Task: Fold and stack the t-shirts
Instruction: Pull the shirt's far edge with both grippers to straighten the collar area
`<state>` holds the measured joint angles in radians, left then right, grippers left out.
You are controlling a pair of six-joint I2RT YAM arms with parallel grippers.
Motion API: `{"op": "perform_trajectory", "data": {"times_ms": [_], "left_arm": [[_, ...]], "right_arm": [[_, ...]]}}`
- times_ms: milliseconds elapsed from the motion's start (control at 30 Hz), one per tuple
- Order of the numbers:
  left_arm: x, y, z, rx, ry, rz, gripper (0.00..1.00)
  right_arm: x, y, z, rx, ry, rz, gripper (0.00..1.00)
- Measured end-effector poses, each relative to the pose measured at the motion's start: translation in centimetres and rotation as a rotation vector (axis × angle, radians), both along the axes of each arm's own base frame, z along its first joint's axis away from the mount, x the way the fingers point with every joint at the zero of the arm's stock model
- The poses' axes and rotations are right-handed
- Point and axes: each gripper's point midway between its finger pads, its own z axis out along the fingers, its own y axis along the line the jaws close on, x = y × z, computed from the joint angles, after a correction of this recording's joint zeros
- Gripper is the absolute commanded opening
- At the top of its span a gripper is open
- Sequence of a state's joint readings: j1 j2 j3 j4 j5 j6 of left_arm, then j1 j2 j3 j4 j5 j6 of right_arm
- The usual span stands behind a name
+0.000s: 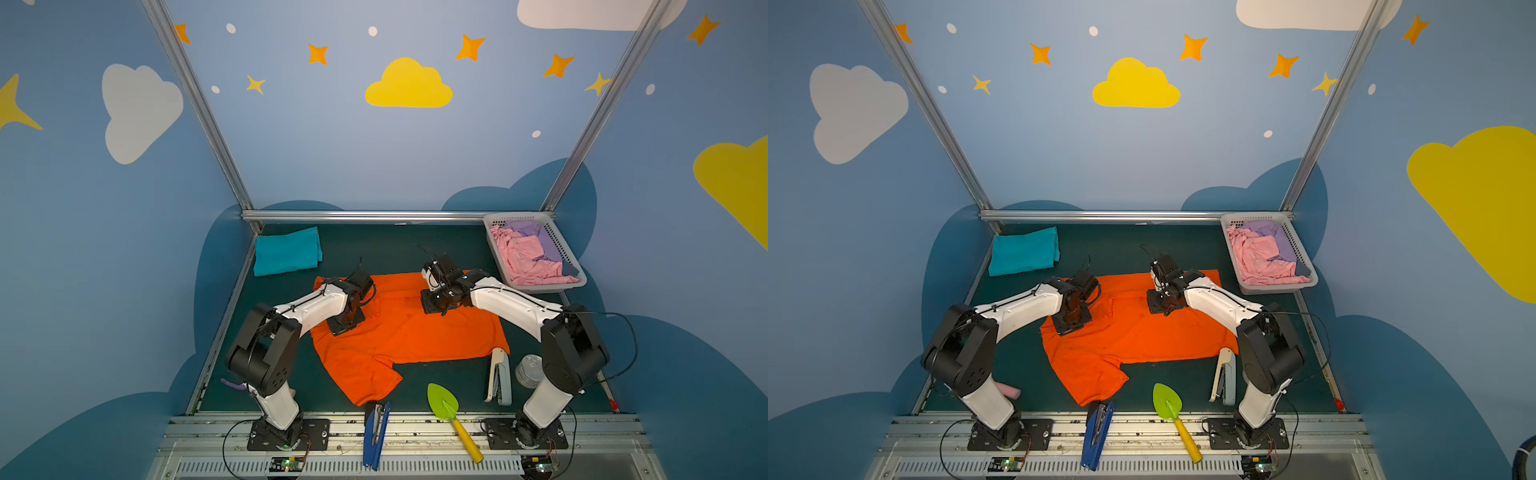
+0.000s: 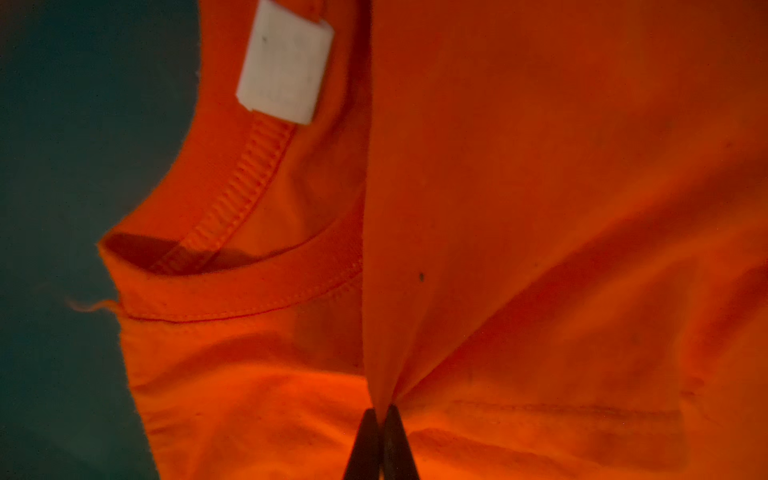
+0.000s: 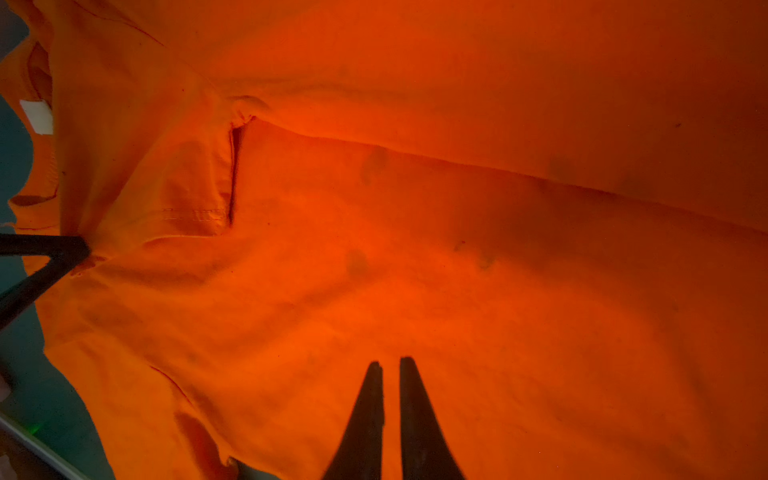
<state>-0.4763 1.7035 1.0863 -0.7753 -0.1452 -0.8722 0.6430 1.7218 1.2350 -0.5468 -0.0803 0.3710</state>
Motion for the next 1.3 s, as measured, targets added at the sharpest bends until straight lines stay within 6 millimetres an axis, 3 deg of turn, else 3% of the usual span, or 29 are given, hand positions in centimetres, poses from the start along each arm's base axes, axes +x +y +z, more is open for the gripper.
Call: {"op": "perform_trajectory", "data": {"times_ms": [100,200,433,500,700,833,933,1067,1300], "left_arm": [[0.2,0.7,0.2,0.017,-0.005,0.013,0.09],[0.2,1.3,0.4,0.045,-0.006,0.014,0.23],[0.6,2.0,1.3,0.1,-0.015,0.002,0.24],[0.8,2.2,1.9,0.129,-0.024,-0.006,0.25],[2.7,1.7,4.7,0.165,-0.118,-0.031,0.29],[4.4,0.5,5.6,0.147,-0.161,-0.045,0.29],[6.0,-0.8,4.6,0.136,-0.164,-0.059,0.29],[7.3,-1.9,1.8,0.138,-0.127,-0.082,0.28],[8.9,-2.0,-2.0,0.118,-0.066,-0.084,0.25]], "right_arm": [[0.0,0.0,0.0,0.0,0.0,0.0,0.12],[0.0,0.0,0.0,-0.001,0.0,0.0,0.12],[0.6,-1.1,-0.1,-0.042,-0.017,-0.02,0.14],[1.1,-2.1,0.1,-0.065,-0.017,-0.047,0.14],[5.3,-6.8,1.4,-0.087,-0.038,-0.198,0.15],[6.6,-10.8,0.6,-0.131,-0.014,-0.302,0.16],[6.9,-12.6,-0.7,-0.163,0.016,-0.347,0.16],[6.9,-13.4,-2.6,-0.201,0.053,-0.361,0.16],[8.4,-14.7,-6.2,-0.245,0.125,-0.407,0.13]]}}
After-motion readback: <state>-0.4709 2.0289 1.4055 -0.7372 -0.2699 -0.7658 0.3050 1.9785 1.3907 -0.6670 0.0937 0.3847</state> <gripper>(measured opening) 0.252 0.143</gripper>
